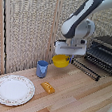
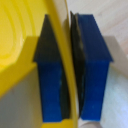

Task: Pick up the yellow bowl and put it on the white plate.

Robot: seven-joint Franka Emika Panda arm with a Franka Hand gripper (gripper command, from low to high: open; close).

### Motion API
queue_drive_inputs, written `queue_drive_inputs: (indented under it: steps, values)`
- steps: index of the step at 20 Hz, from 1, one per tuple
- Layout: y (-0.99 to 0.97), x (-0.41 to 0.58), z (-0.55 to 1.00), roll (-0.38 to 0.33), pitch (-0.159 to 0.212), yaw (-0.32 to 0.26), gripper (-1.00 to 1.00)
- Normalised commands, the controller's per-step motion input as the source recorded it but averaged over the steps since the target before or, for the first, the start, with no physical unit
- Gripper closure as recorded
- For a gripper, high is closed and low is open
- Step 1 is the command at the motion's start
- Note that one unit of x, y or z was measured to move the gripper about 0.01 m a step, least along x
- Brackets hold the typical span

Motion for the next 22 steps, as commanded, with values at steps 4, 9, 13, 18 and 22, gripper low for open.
queue_drive_inputs:
  steps: [4,9,13,18,22]
  values:
    - [0.56,0.232,0.59,0.000,0.060,0.084,1.00]
    - [0.72,0.215,0.47,0.000,0.051,0.075,1.00]
    - [0.72,0.231,0.40,0.005,0.036,0.078,1.00]
    - [0.71,0.257,0.22,0.013,0.004,0.084,1.00]
    - [0.79,0.324,0.04,0.002,0.000,0.065,1.00]
